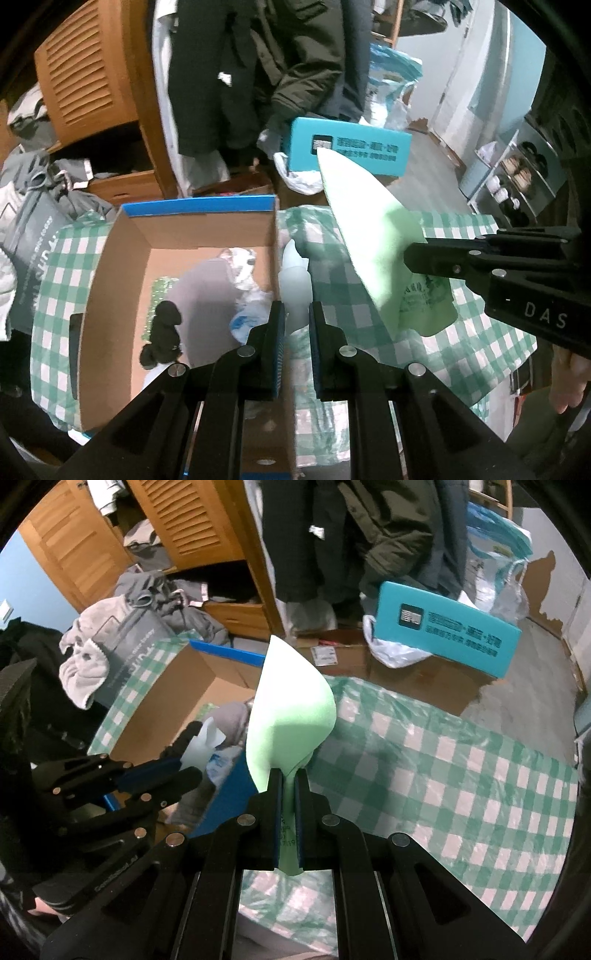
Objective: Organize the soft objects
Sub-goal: 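Carry the white tissue with the left tool while the right tool carries the envelope over the box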
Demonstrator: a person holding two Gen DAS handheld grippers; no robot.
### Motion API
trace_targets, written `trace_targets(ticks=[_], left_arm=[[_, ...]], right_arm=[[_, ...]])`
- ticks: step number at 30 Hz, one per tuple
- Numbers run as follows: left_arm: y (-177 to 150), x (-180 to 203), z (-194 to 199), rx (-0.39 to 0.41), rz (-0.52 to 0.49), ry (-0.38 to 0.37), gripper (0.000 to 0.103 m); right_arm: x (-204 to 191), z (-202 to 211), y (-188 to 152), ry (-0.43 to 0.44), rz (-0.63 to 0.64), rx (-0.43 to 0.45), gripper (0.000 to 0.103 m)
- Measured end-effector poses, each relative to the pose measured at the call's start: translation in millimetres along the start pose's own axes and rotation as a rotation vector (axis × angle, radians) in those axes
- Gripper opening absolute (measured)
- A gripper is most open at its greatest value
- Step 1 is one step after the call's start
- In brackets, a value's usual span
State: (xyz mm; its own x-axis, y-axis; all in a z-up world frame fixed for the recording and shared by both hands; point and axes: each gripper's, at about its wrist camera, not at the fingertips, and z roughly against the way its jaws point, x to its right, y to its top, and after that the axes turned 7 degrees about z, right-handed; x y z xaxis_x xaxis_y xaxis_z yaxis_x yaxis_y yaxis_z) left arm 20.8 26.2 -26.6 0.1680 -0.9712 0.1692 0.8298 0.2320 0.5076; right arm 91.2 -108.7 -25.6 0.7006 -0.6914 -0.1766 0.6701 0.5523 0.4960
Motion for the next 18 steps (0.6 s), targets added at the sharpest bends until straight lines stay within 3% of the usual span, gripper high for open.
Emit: trace_targets(ticks=[18], left_arm=[[4.2,-74.6,3.5,0.017,0.108,0.071,0.013]], right_arm=[[-57.4,-36.5,39.6,0.067,0.073,-0.041,0.006]])
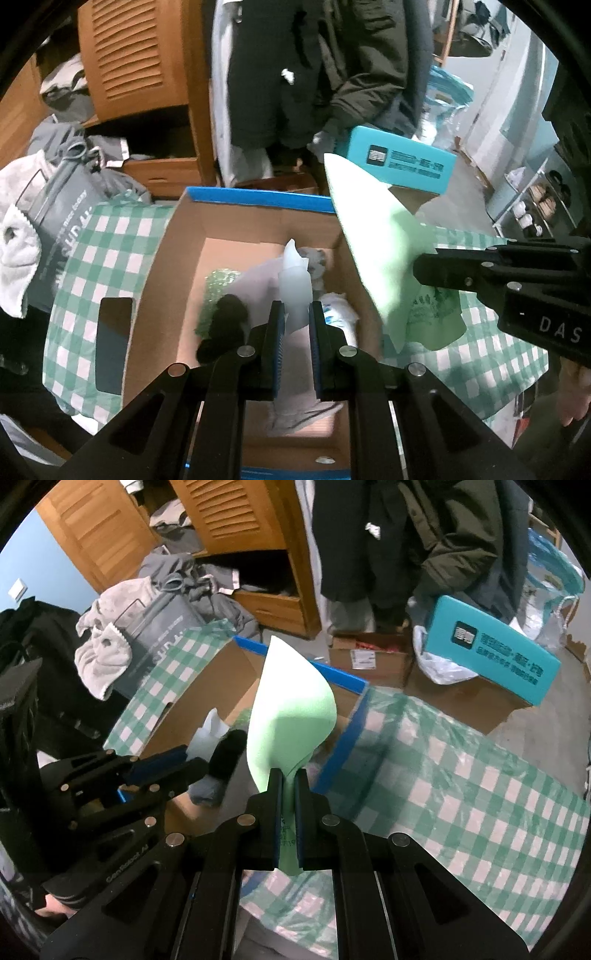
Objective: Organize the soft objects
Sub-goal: 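Carry the white tissue with the left tool while the right tool carries the envelope over the box, then open the left tool to drop the tissue while the right tool drops the envelope into the box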
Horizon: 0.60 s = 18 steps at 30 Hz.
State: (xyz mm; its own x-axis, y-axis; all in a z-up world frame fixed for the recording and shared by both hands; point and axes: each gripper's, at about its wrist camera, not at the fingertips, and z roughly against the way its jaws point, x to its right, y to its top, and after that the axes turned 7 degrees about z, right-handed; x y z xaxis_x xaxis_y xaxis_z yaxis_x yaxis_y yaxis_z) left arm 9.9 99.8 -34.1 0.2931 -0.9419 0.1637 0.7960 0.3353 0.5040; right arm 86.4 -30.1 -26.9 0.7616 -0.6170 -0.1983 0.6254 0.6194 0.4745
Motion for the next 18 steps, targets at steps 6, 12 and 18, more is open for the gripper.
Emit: trace_targets(ticks=[6,12,18], left_arm=[[0.3,-19.9,-9.7,-0.011,0.025,0.04,0.013],[0.7,-35.6,-19.8,-0.035,0.054,0.06,0.013],[2.1,-46.6,-25.4,-0.051,0.079,0.078,0.018]], right_arm=[[-16.0,-19.1,10.1,0.028,0.01,-0.027,0.006],[-22.7,-34.4,14.9,0.041,0.01,-0.057,0.006],[-28.5,-46.8,16.7,0.044,0.019,-0.087,0.007]])
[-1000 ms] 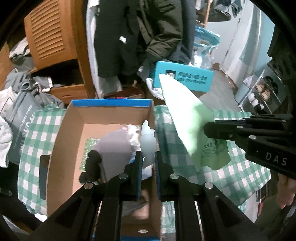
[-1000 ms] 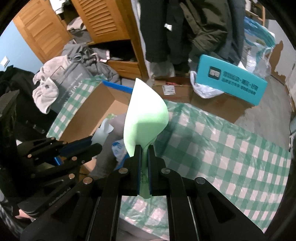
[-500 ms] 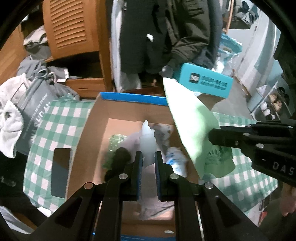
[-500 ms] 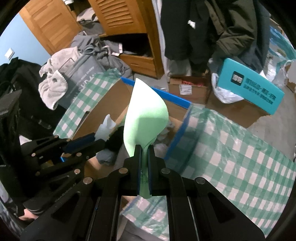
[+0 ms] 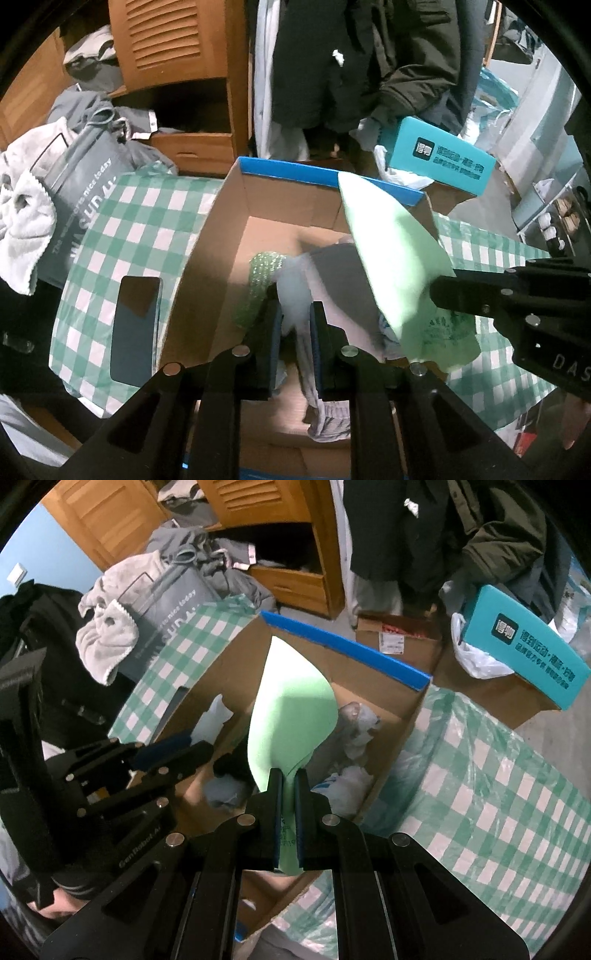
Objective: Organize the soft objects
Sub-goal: 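Open the left tool to drop the tissue while the right tool drops the envelope into the box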
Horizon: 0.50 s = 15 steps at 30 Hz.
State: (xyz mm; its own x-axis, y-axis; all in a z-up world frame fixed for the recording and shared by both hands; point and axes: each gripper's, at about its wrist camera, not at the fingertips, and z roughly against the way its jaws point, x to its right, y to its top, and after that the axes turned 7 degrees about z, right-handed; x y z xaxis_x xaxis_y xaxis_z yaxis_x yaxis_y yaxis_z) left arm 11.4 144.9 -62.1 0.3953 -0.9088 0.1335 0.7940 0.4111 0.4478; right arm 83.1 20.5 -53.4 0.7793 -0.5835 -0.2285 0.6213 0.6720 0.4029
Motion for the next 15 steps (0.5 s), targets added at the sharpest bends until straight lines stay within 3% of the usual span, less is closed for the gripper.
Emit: trace_targets(ticks=[4,11,15], left_arm=[[0.7,-4.1,1.7,-0.002,0.014,0.001,0.029],[1.8,-1.4,18.8,0.032,0.001,-0.005,0.046],[0.8,1.5,28.9,0.039,-0.004,-0.02,0.058]], right_arm=[[-1.5,-0.6,0.9,-0.011,0.001,0.005,0.017],[7.0,13.0,-3.1,-0.029,-0.017,0.03,0.022],[9.9,27.8,-7.6,-0.053,-0.024,0.055,0.034]])
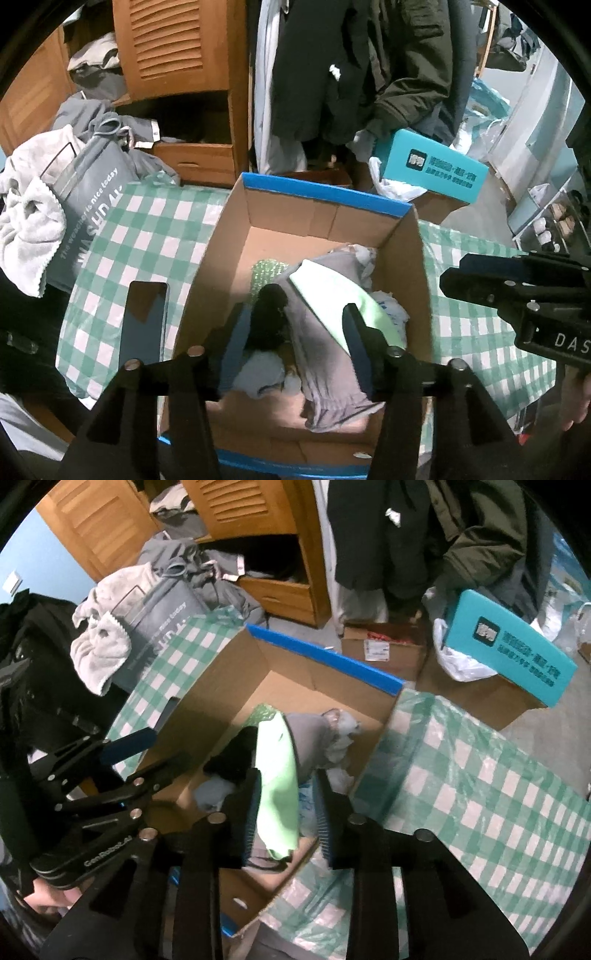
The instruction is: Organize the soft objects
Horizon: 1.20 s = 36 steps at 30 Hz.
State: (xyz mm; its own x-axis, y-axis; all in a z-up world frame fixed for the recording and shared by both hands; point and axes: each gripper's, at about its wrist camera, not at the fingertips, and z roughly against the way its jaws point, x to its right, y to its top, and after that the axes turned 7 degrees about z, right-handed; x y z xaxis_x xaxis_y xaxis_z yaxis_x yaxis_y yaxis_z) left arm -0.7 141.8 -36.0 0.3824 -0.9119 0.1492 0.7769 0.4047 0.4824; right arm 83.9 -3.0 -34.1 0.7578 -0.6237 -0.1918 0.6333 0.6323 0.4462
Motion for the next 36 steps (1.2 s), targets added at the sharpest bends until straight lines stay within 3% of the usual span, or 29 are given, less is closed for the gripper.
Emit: trace_targets(ticks=[3,8,17,25,36], left_arm=[[0.1,6.4,8.7,0.008,-0.012,-0.005,0.066],[-0.8,21.4,27.6,0.041,-0.046,-0.011,0.074],[-0.4,34.4,54.9,0.104,-0.07,-0.013,0.087],[-2.9,39.5,53.6,0.095,-0.077,0.019,0.087],[-8.4,56.7,65.4,0.144,-0.118,0.021,0.089]], right_arm=[[-1.4,13.9,-3.2,-0.02,0.01,0.027,0.048],[-4.7,30.4,-7.7,-0.049,0.025,0.059,0.055],[4.2,57.3,-19.1,-0.069,0.005,0.113,0.059],[26.9,77.4,-40.4,-0.09,-0.034,0.146,0.06],[42.3,94.8,-61.2,-0.116,-0.04,0.161,0.06]])
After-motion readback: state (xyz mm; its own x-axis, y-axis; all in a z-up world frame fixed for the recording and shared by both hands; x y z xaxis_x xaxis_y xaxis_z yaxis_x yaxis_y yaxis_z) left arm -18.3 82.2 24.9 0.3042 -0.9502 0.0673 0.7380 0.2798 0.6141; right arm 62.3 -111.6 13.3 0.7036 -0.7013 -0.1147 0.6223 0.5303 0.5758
